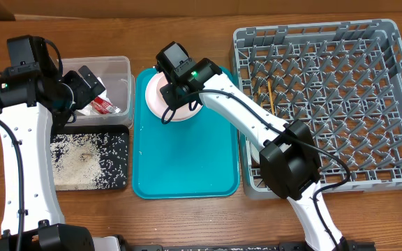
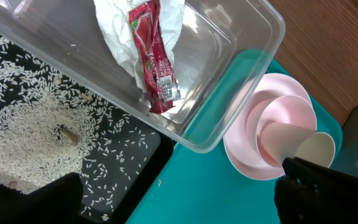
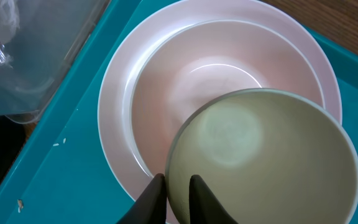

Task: Sort waste into correct bins and load items into the dishwasher
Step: 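Lower the right gripper and grip the white paper cup's rim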

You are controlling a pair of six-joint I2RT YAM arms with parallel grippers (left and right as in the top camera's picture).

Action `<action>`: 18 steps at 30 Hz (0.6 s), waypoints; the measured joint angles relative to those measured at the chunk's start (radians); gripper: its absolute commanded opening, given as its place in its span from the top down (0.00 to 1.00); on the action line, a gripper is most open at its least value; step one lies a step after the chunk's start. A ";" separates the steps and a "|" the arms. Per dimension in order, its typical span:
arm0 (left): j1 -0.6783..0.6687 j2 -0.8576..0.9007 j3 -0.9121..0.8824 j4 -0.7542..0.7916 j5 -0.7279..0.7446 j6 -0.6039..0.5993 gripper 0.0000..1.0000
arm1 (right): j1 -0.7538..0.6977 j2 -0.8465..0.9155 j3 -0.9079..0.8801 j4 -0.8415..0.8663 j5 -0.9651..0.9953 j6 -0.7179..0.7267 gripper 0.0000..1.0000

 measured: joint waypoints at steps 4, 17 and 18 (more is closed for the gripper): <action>0.000 0.000 0.000 0.000 0.000 0.000 0.00 | 0.000 0.000 0.000 0.003 0.000 0.000 0.87; 0.000 0.000 0.000 0.000 0.000 0.000 0.00 | 0.000 0.000 0.000 0.034 0.004 0.000 0.96; 0.000 0.000 0.000 0.000 0.000 0.000 0.00 | 0.000 0.000 0.000 0.038 0.004 0.000 0.96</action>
